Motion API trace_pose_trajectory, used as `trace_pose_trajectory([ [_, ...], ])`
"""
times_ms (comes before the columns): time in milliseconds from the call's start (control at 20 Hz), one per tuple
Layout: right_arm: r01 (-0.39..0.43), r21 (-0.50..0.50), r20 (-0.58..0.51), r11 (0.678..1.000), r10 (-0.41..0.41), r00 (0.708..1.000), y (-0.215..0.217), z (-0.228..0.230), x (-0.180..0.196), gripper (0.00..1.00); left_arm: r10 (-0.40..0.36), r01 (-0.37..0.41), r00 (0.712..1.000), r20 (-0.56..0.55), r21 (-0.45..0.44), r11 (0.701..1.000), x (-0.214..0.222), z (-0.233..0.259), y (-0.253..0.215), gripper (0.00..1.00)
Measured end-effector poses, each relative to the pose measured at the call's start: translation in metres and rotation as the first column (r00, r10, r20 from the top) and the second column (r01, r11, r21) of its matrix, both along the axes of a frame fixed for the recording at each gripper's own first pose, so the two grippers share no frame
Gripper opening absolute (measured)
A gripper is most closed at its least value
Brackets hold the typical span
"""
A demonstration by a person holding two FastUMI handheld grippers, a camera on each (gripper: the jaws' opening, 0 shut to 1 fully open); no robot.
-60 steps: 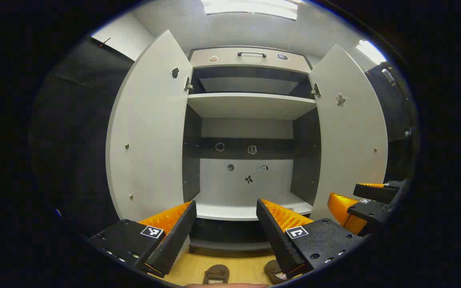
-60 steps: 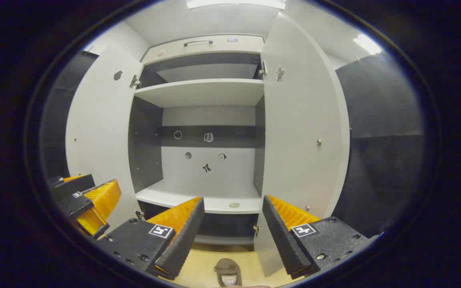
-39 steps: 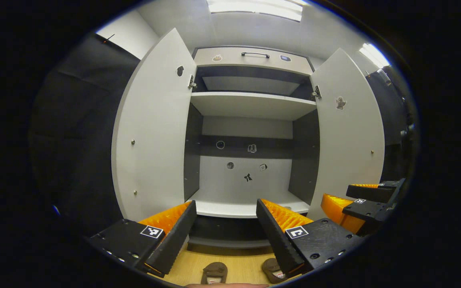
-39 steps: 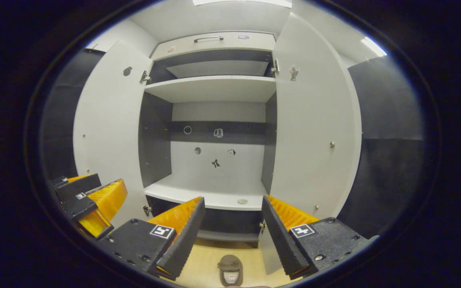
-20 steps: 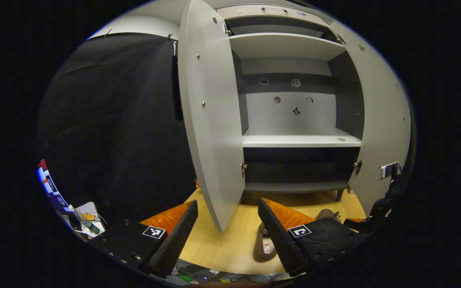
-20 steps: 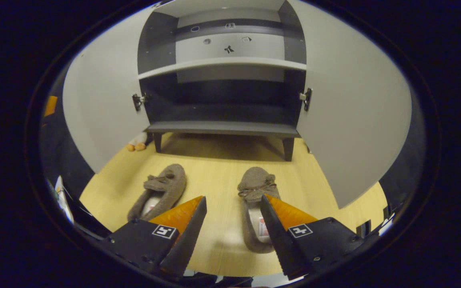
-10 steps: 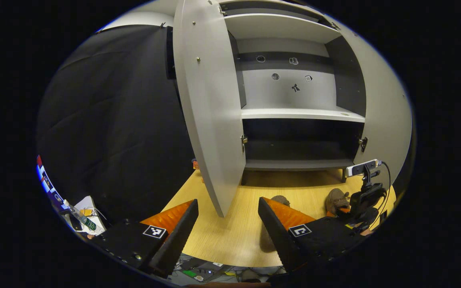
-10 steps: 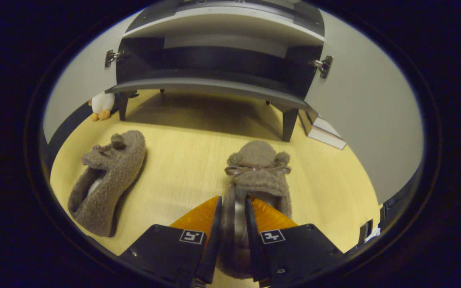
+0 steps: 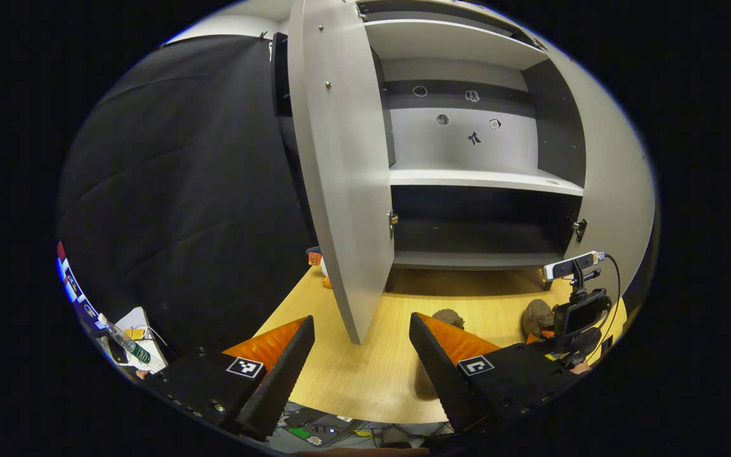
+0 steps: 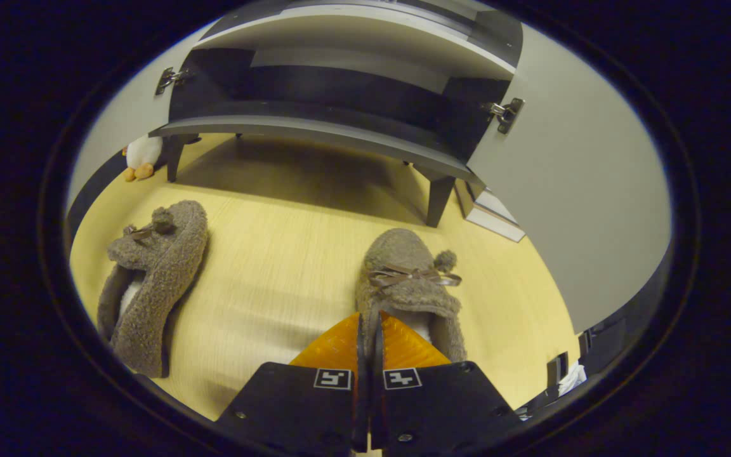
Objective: Grab one shoe with the right hand and put it into the shoe cabinet, grab the other shoe with the left hand and put it into the shoe cabinet; then close the right door with the right hand and the left door with the left hand.
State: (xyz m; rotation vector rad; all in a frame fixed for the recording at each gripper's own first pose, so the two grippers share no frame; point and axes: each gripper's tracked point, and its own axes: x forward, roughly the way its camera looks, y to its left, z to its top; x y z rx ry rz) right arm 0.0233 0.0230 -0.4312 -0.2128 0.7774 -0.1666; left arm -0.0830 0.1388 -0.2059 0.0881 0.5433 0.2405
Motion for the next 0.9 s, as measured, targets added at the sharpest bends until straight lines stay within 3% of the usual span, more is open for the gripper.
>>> trace_pose_trajectory([
  [250, -0.022, -0.002, 0.069, 1.0, 0.022, 0.997, -0.004, 0.064, -0.003, 0.05, -0.044, 0.045, 0.999, 0.019, -0.031, 0.999, -0.001, 0.007, -0.013, 0.95],
  [300, -0.031, -0.018, 0.1, 0.999, 0.033, 0.994, -0.004, 0.084, -0.002, 0.05, -0.049, 0.05, 0.999, 0.023, -0.036, 0.998, -0.001, 0.009, -0.014, 1.0],
  [350, -0.043, -0.026, 0.125, 0.999, 0.046, 0.991, -0.002, 0.102, -0.001, 0.05, -0.054, 0.056, 0.998, 0.035, -0.041, 0.998, -0.001, 0.012, -0.015, 0.95],
  [500, -0.085, -0.064, 0.196, 0.994, 0.096, 0.976, 0.007, 0.158, 0.002, 0.05, -0.074, 0.077, 0.993, 0.087, -0.037, 0.996, 0.004, 0.027, -0.018, 0.95],
  [700, -0.112, -0.073, 0.309, 0.991, 0.129, 0.942, 0.018, 0.243, 0.021, 0.05, -0.1, 0.101, 0.978, 0.182, 0.003, 0.995, 0.011, 0.056, -0.014, 0.95],
  [900, -0.139, -0.065, 0.426, 0.988, 0.153, 0.892, 0.032, 0.33, 0.057, 0.05, -0.053, 0.046, 0.968, 0.246, 0.034, 0.998, 0.012, 0.071, 0.018, 0.95],
])
